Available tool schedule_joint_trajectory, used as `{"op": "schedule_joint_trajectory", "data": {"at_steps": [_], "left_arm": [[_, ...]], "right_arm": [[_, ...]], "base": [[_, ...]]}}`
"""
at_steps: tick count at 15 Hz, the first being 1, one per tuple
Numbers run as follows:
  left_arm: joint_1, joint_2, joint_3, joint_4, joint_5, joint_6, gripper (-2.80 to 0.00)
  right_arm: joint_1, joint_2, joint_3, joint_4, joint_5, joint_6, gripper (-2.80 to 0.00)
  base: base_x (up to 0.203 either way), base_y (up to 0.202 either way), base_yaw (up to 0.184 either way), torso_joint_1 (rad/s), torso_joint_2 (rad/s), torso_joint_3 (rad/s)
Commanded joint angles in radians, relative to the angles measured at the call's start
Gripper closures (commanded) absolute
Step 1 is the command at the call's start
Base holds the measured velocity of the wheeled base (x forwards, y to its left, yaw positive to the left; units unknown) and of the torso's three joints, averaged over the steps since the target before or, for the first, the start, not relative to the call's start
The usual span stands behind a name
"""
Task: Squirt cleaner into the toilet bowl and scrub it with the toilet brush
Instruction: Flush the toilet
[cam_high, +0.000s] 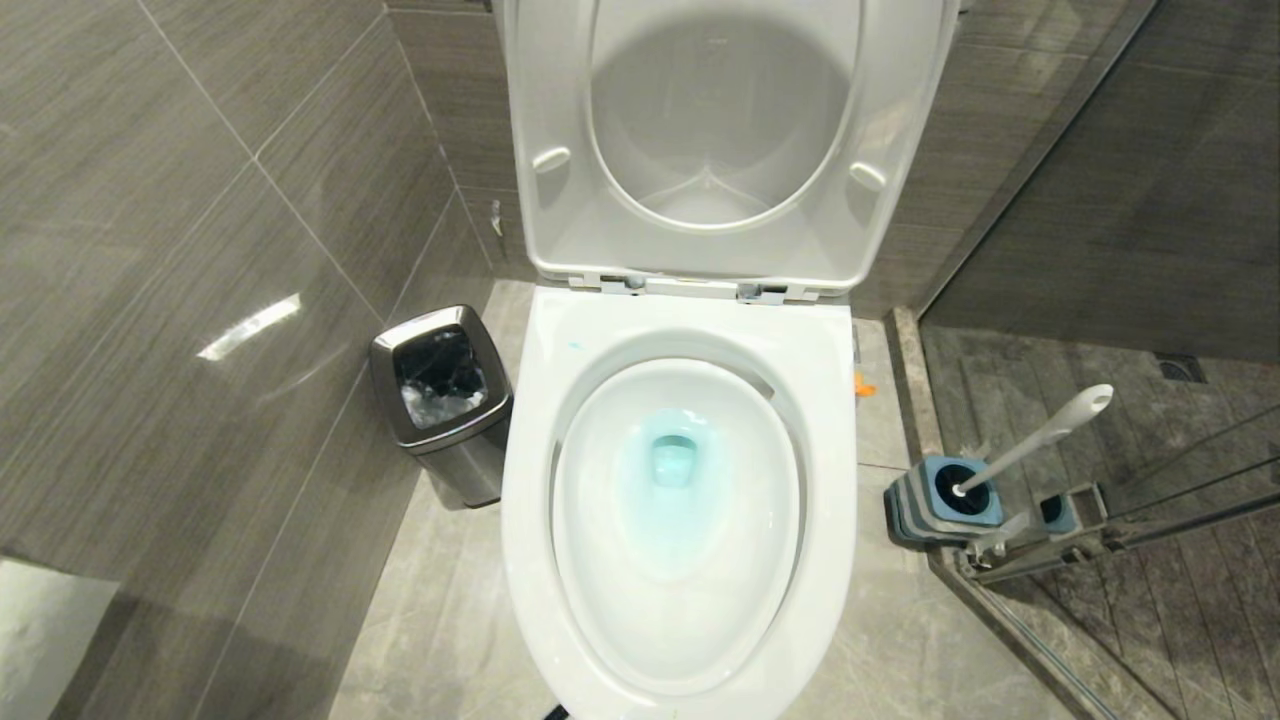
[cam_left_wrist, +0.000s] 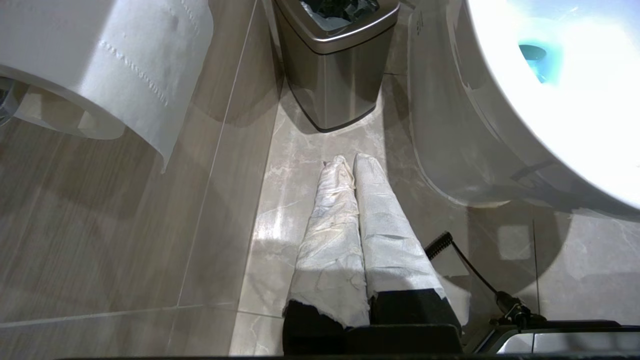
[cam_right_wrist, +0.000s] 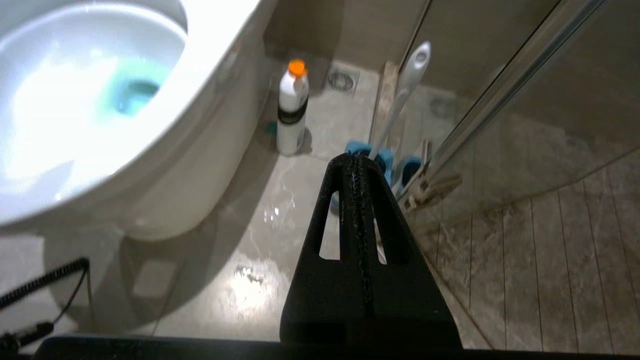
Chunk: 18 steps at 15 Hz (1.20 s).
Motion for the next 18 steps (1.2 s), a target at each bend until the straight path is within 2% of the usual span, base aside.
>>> {"op": "schedule_joint_trajectory", "data": {"at_steps": [1,5,14,18], "left_arm": [[0.0,-0.001,0.0,0.0,0.0,0.0,0.0],[0.0,-0.001,0.0,0.0,0.0,0.0,0.0],[0.0,-0.001,0.0,0.0,0.0,0.0,0.0],[0.0,-0.001,-0.003,0.007,0.0,0.012,0.0]], "right_arm": [[0.001,0.003,0.016,0.059,-0.002,-0.001,0.0],[0.001,0.003,0.016,0.068,0.021,-0.015,0.0],[0.001,0.003,0.015,0.107,0.019,0.042,0.0],[0.001,0.003,0.016,0.107,0.018,0.026,0.0]], "base": [[0.0,0.0,0.0,0.0,0.0,0.0],[0.0,0.0,0.0,0.0,0.0,0.0],[0.0,0.0,0.0,0.0,0.0,0.0],[0.0,0.0,0.0,0.0,0.0,0.0]]}}
